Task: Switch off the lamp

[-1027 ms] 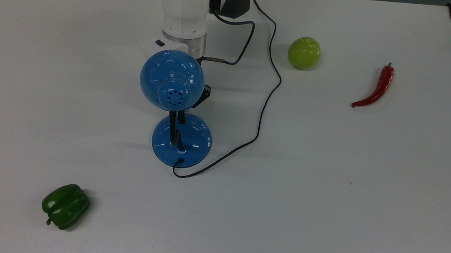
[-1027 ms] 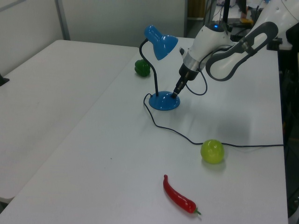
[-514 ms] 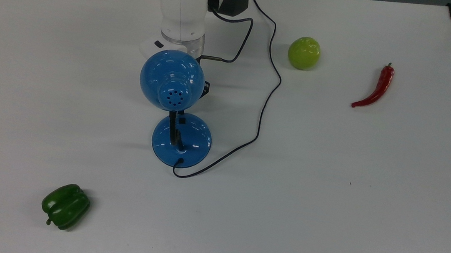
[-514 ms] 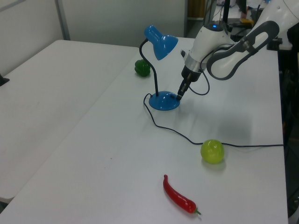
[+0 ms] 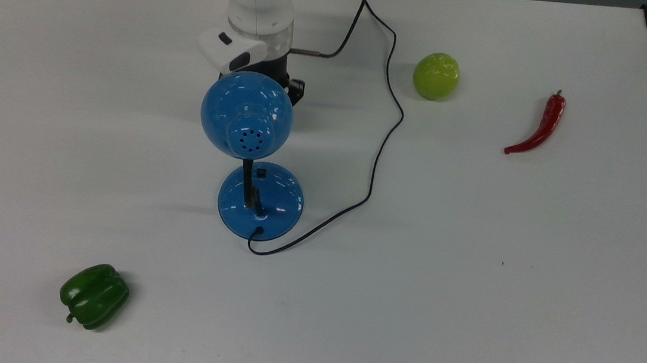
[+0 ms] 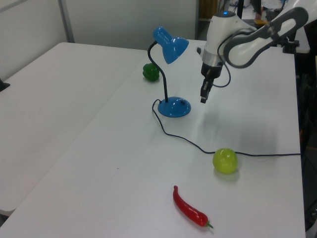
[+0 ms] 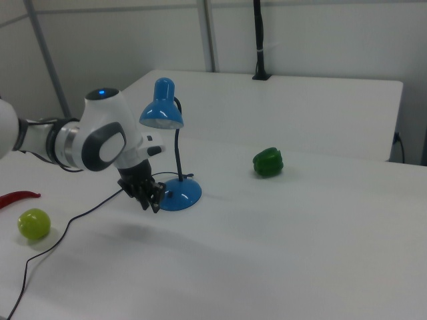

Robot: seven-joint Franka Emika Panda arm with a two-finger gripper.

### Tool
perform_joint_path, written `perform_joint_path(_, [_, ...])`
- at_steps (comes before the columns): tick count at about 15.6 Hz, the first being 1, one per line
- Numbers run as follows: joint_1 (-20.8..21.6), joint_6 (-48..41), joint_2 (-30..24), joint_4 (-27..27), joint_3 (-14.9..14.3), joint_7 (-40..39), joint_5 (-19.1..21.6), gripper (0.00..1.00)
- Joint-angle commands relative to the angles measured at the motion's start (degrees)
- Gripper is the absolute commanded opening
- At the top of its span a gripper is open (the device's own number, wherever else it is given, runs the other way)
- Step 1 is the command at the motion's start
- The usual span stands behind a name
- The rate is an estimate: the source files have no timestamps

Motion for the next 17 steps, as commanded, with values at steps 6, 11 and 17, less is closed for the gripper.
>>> perform_joint_path(6, [0.4, -20.4, -7.8, 4.7, -0.3, -2.1, -0.5, 1.00])
perform_joint_path(11, [-0.5, -35.3, -8.7, 16.4, -0.5, -0.6, 0.0, 1.00])
perform_joint_path(17, [-0.6, -47.1, -9.2, 27.1, 0.1, 7.7, 0.4, 1.00])
